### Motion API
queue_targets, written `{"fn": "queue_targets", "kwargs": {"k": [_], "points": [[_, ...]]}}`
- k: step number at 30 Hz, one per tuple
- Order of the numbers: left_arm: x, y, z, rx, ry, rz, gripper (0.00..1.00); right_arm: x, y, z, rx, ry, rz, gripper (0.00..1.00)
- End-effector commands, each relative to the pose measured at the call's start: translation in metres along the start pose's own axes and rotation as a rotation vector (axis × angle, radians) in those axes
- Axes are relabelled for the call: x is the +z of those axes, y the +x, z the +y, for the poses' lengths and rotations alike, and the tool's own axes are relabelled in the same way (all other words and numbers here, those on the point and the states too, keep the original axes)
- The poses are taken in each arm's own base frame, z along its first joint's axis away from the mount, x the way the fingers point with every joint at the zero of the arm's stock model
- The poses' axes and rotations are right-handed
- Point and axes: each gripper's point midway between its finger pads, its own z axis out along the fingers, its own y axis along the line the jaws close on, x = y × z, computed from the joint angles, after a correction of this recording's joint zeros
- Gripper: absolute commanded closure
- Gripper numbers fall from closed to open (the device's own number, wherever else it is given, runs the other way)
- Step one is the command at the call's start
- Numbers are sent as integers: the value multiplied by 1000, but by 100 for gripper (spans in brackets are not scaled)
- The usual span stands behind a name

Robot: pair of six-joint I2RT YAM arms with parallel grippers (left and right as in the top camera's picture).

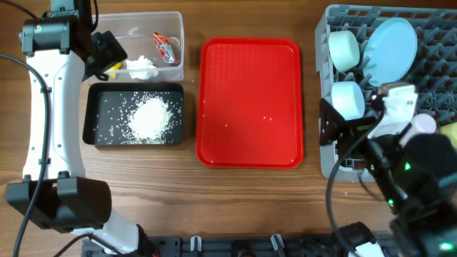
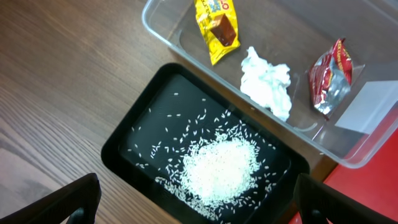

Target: Sort waste into correct bins and load items into the dishwasher rack

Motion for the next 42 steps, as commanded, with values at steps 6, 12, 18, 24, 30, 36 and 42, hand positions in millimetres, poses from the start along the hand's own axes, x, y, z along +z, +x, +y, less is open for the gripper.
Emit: {"fn": "queue_targets", "kwargs": {"k": [6, 12, 18, 24, 30, 36, 42], "points": [[-6, -2, 6, -16, -9, -21, 0, 24, 134, -29, 123, -29, -166, 0], [-6, -2, 6, -16, -9, -21, 0, 20, 176, -7, -230, -138, -206, 0], [-6, -2, 6, -16, -9, -21, 0, 22, 175, -11, -320, -101, -274, 0], [-6, -2, 6, -16, -9, -21, 0, 22, 176, -11, -319, -102, -270, 0], [-6, -2, 6, -16, -9, -21, 0, 22, 176, -11, -319, -102, -270, 0], [-6, -2, 6, -16, -9, -21, 0, 22, 176, -11, -319, -102, -269, 0], [-89, -23, -22, -32, 231, -362, 0, 22, 176, -11, -319, -102, -269, 0]]}}
